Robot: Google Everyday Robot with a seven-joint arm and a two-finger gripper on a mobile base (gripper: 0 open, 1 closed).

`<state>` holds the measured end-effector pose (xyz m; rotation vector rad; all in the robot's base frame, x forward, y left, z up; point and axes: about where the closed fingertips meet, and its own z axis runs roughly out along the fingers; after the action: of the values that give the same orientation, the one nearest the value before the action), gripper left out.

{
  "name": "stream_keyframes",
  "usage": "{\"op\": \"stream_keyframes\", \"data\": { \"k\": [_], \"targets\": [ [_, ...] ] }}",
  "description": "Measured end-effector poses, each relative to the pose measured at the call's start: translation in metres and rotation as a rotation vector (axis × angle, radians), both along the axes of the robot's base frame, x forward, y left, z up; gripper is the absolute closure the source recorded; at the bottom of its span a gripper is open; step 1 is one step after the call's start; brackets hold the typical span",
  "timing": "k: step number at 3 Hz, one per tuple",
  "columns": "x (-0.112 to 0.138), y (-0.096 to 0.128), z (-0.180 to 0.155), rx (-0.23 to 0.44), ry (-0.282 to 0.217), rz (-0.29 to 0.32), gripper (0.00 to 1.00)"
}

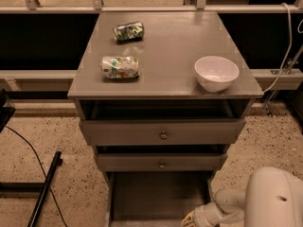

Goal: Open bottom drawer

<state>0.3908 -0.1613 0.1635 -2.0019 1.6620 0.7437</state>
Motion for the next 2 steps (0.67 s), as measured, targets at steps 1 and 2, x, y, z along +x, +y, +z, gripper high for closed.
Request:
{"op": "stream_keyframes", "data": {
  "k": [1,2],
  "targets": [
    [-0.026,0.013,0.054,0.096,-0.090,-0.003,1.00],
    [-0.046,0.017,0.125,0.165,-0.198,0.004,1.00]
  ]
}}
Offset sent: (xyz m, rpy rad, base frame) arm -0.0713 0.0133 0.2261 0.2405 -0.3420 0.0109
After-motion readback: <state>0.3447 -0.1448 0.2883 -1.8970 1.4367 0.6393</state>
